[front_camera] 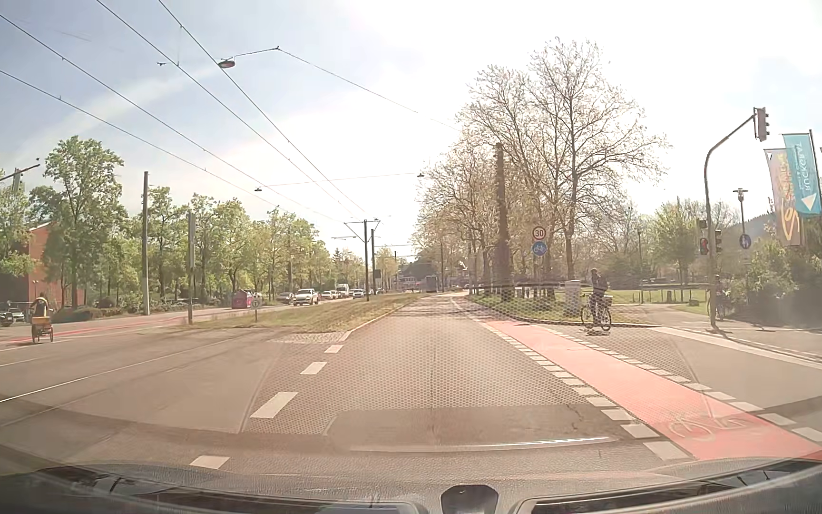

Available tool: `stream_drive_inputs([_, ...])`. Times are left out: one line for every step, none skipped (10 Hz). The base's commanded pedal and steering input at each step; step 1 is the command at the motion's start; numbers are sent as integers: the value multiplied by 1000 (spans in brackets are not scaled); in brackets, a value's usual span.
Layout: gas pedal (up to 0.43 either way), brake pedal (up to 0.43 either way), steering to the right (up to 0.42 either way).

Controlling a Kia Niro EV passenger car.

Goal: Follow the waypoints while adhering to traffic rules and regulations

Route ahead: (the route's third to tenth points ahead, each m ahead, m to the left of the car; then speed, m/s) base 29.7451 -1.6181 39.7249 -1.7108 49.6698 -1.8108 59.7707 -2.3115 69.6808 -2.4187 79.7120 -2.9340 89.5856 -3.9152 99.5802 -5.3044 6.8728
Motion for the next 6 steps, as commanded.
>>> stream_drive_inputs([39, 0, -4])
stream_drive_inputs([39, 0, -4])
stream_drive_inputs([39, 0, -4])
stream_drive_inputs([39, 0, -4])
stream_drive_inputs([39, 0, -4])
stream_drive_inputs([39, 0, -3])
